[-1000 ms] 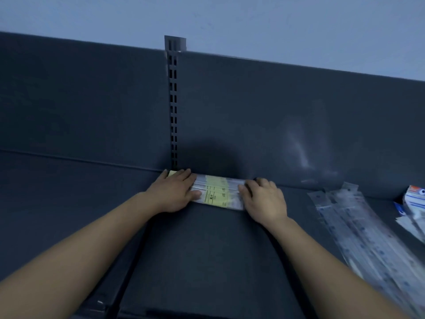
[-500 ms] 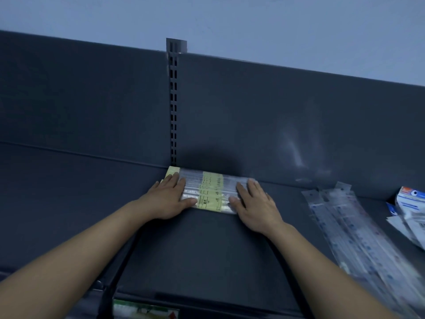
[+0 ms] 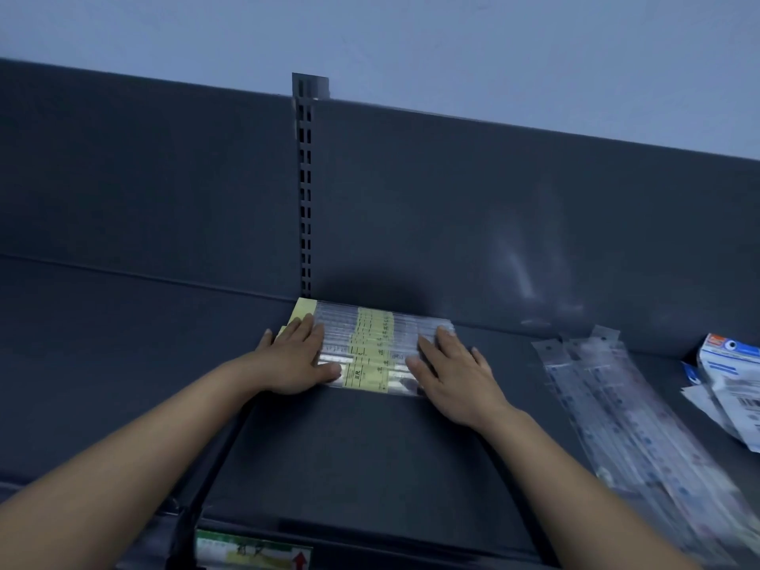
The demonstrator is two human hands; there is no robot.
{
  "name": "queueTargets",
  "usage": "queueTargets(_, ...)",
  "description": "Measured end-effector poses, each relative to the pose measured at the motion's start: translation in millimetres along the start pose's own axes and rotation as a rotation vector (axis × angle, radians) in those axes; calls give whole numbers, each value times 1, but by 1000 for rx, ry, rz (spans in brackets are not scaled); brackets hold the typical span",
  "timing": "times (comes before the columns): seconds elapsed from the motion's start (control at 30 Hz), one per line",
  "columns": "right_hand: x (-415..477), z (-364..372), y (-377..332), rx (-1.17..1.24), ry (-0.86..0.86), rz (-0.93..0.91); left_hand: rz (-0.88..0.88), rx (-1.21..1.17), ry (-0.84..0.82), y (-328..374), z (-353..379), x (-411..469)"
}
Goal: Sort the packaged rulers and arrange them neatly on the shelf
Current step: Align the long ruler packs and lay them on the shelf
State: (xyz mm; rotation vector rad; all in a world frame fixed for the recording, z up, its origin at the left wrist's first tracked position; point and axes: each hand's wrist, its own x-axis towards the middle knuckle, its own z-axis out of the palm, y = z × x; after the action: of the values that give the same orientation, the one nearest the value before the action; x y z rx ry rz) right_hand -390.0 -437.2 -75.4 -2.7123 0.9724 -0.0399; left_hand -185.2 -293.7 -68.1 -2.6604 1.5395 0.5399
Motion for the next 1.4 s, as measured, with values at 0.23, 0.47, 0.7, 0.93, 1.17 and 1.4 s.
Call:
queueTargets(0.23,11,2,4,88,45,178,-70,-114,129,0,-4,15)
queueTargets(0.47,9,0,6,108,7,134,16,-314,159,-6,-3,16)
queueTargets(0.7,-3,-1,7,97,-22,123,76,-135,220,-2,4,0)
queueTargets(0.93,-19,1,-1,-53,-110,66,145,43,69,5,18,-19)
queueTargets(1.17,-40,4,-8,-79,-87,26,183,51,80,4,21,-40)
queueTargets(1.4,-51,2,-14,-115,-167,15,202,57,67,4,26,-51)
